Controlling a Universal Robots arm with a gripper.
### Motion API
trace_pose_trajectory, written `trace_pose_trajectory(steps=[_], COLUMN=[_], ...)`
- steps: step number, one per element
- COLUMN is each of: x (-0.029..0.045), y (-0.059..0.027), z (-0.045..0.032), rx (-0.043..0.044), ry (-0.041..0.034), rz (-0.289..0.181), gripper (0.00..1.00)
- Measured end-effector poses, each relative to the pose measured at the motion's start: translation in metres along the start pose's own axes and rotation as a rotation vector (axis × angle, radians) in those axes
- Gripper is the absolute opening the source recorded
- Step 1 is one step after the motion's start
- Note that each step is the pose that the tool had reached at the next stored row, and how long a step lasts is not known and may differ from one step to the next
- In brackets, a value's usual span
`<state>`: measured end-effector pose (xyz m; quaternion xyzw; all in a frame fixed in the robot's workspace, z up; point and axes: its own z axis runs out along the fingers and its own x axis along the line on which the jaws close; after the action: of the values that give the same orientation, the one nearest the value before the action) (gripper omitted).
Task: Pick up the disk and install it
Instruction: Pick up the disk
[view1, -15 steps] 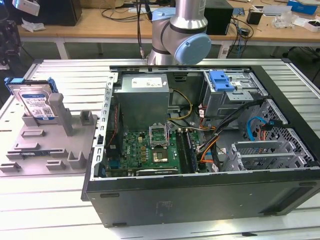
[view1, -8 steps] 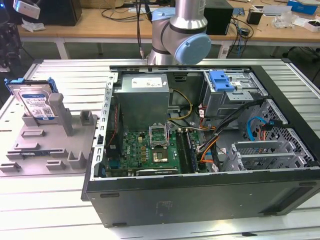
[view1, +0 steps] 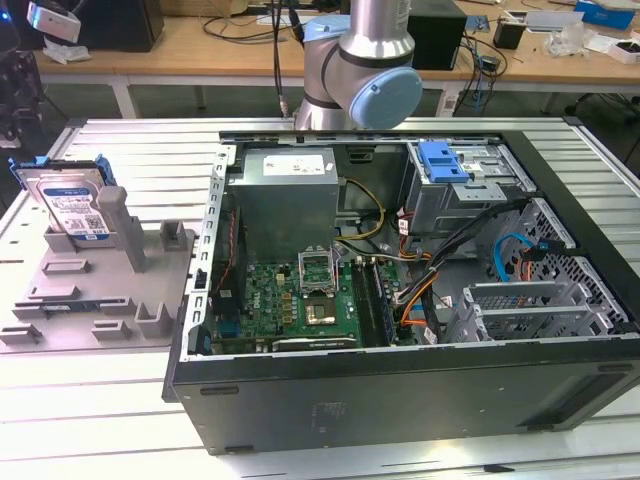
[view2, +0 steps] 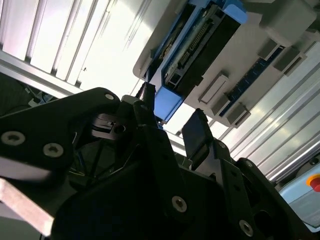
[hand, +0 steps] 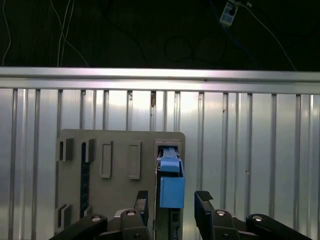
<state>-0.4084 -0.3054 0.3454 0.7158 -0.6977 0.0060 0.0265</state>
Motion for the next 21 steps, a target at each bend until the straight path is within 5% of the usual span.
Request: trace_pose_trajectory(steps=[21], x=[-0.0001], y=[-0.0004], z=[0.0124], rx=[0.0000], ry=[0.0000], rz=[0.000], gripper=[0.49])
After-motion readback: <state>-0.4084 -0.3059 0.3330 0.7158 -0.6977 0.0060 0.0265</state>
